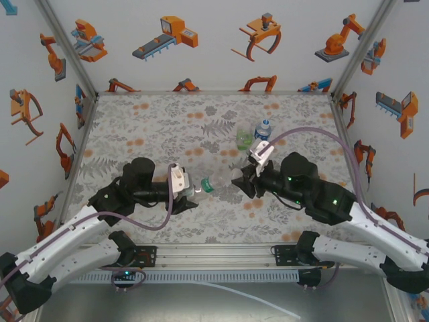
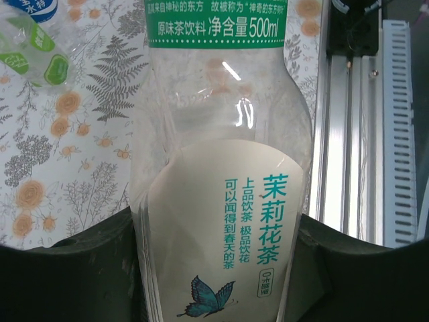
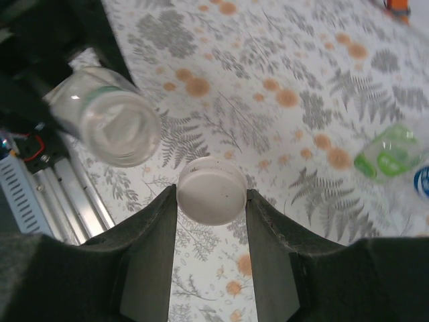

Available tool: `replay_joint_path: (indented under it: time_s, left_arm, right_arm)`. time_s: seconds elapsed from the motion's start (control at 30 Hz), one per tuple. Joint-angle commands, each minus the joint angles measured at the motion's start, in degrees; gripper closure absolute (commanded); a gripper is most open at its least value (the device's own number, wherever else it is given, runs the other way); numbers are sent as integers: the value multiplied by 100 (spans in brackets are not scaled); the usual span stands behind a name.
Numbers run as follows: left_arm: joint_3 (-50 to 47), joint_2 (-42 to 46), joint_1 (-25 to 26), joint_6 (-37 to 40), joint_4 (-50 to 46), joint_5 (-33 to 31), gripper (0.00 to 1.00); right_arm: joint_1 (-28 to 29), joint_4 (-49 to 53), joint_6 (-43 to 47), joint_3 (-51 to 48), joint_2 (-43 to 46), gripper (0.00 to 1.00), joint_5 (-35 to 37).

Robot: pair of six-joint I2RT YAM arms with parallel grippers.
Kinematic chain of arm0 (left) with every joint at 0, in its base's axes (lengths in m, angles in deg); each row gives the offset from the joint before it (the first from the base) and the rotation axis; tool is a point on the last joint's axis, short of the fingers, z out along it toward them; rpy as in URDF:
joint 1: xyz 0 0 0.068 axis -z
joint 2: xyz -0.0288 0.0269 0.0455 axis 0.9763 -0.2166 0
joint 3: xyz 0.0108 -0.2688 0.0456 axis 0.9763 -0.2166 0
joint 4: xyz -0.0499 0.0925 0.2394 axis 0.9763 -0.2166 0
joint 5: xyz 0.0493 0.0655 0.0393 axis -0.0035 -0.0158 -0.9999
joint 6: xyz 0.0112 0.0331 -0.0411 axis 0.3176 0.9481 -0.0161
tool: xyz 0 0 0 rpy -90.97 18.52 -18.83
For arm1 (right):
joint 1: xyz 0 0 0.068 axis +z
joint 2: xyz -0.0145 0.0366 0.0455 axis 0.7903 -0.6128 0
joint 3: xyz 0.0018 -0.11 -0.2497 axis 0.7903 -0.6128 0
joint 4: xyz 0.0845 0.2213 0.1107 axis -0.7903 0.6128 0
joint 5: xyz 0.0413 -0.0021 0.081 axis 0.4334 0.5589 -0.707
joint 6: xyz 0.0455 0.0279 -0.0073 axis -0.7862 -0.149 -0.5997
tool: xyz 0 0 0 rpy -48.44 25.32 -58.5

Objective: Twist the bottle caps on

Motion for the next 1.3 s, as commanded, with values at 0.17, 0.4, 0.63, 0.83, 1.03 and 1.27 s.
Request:
replay_joint_path:
  time_s: [0.17, 0.4, 0.63, 0.83, 1.03, 1.27]
  left_arm:
    - [472, 40, 68, 810, -727, 340, 100]
    - [599, -51, 141, 1093, -1025, 480, 100]
    - [621, -69, 158, 1157, -1033, 711, 100]
    - [617, -46, 177, 1259, -1036, 877, 100]
    - [603, -34, 174, 1292, -1034, 939, 100]
    - [582, -50, 183, 1267, -1002, 949, 100]
  right_arm:
    - [7, 196, 1717, 461, 69, 93, -2246]
    - [10, 327, 2083, 681, -272, 95, -3039]
    - [17, 442, 2169, 798, -499, 96, -3286]
    - [13, 401, 2213, 770, -532, 97, -3010]
    - [12, 357, 2231, 775, -560, 98, -2909]
    - [8, 310, 2200, 792, -667, 98, -3372]
